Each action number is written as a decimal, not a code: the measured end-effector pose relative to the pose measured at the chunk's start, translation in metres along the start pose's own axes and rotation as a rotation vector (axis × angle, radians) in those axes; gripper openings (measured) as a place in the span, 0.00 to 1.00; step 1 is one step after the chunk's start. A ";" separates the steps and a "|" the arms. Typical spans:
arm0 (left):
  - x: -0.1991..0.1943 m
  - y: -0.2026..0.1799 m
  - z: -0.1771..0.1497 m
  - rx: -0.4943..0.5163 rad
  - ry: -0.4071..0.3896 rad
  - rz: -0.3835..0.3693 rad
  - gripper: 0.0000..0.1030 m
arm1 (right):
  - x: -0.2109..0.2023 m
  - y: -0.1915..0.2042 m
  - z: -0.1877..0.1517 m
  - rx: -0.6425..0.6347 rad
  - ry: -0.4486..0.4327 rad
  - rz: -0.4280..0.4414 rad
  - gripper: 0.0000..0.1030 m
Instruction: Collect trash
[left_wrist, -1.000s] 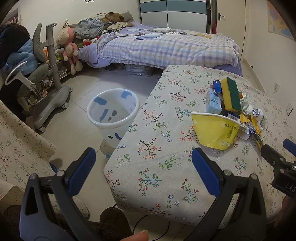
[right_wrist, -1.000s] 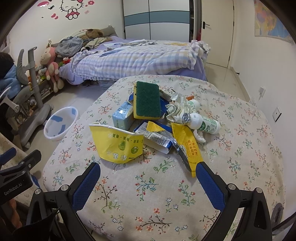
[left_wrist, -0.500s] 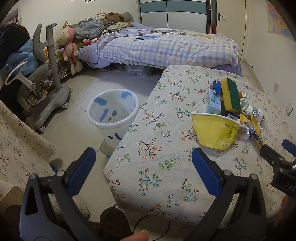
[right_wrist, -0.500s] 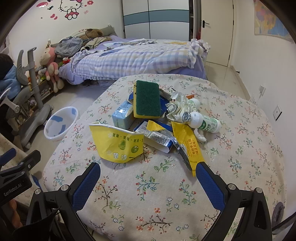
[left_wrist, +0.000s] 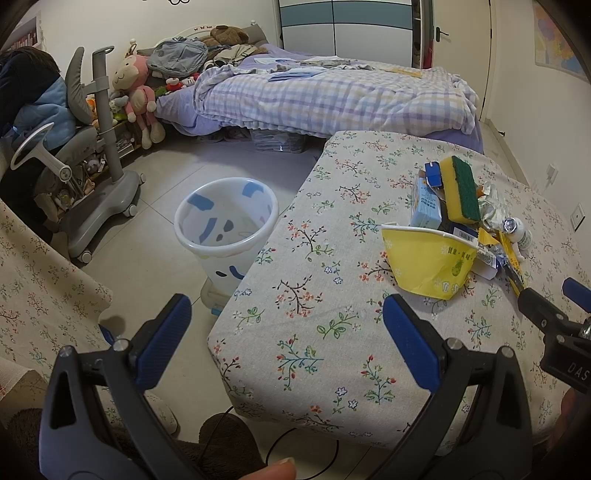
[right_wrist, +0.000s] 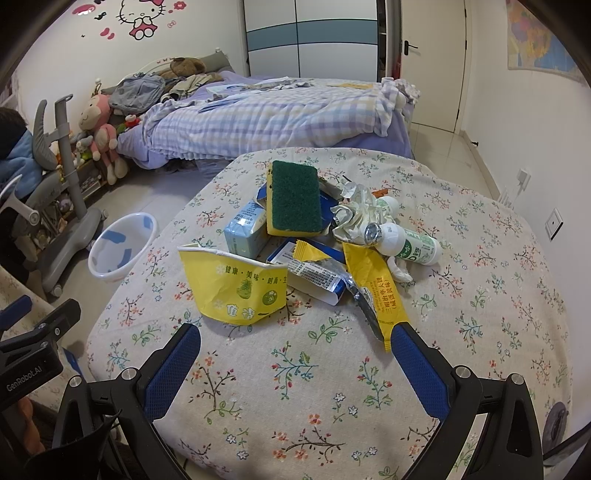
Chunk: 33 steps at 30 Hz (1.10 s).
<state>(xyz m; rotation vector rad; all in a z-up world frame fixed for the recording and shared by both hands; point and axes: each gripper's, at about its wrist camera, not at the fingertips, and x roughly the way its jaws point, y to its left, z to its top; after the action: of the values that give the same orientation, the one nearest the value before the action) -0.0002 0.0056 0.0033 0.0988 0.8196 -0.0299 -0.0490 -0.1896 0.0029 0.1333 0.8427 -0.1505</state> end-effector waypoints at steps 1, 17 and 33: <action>0.000 0.000 0.000 0.000 0.000 0.000 1.00 | 0.000 0.001 0.000 0.001 0.000 0.000 1.00; 0.000 0.001 0.000 -0.002 0.000 0.001 1.00 | 0.000 0.000 0.000 0.000 0.001 0.001 1.00; -0.002 -0.009 0.014 0.039 -0.010 -0.062 1.00 | 0.000 -0.022 0.012 0.081 0.000 -0.014 1.00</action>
<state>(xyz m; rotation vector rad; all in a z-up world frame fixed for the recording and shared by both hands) 0.0080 -0.0045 0.0135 0.1099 0.8123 -0.1046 -0.0437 -0.2133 0.0095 0.2038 0.8382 -0.1980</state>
